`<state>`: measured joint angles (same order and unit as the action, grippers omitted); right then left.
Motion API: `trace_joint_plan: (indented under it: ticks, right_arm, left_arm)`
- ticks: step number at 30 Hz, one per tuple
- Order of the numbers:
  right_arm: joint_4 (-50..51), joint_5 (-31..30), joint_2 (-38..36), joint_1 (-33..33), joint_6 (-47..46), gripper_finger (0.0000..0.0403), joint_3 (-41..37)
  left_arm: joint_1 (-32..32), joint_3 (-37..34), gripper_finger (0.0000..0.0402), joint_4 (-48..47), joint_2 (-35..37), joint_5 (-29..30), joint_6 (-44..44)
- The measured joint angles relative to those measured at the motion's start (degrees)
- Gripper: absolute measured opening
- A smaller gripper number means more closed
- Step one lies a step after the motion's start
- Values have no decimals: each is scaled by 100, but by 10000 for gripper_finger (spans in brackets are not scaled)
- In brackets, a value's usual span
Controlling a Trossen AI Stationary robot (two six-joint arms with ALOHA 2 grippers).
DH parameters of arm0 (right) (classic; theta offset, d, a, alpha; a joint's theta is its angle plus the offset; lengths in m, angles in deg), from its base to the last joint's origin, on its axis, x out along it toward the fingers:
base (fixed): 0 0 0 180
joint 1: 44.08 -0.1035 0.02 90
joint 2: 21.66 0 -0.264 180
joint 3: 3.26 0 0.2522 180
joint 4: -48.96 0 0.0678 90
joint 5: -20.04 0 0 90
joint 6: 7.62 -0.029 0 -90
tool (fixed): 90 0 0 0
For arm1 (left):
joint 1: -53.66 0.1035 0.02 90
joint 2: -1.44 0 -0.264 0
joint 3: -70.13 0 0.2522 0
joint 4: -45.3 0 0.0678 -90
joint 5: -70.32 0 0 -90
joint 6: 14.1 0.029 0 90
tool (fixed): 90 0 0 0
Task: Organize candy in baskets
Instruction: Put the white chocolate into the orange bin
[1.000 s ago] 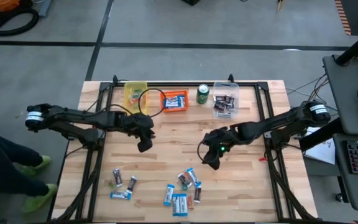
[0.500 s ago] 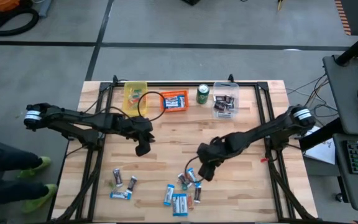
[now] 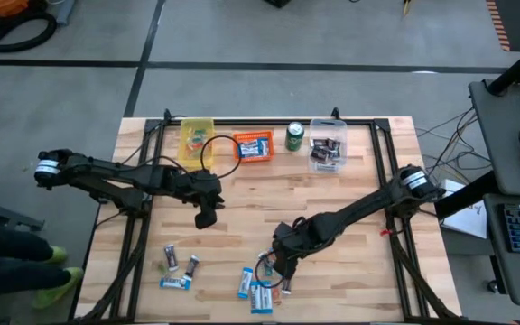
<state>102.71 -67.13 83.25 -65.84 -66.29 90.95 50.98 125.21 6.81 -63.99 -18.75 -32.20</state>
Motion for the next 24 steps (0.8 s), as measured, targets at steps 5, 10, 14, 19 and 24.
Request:
trace_joint_plan:
  ticks: [5, 10, 14, 19, 24]
  right_arm:
    - [37, -1, 362, -26, -141, 222, 245]
    - [37, -2, 592, -26, -326, 223, 280]
    - [-17, -1, 769, -25, -391, 223, 280]
    - [-2, -84, 947, -26, -453, 216, 280]
    - [2, -294, 958, -33, -455, 168, 280]
  left_arm:
    - [-2, -4, 75, 0, 0, 0, 54]
    - [-2, -11, 75, -6, -4, -4, 89]
    - [-15, -13, 75, -28, -4, -5, 123]
    - [-17, -15, 75, -28, -4, -11, 254]
    - [-17, -17, 75, -26, -4, -10, 291]
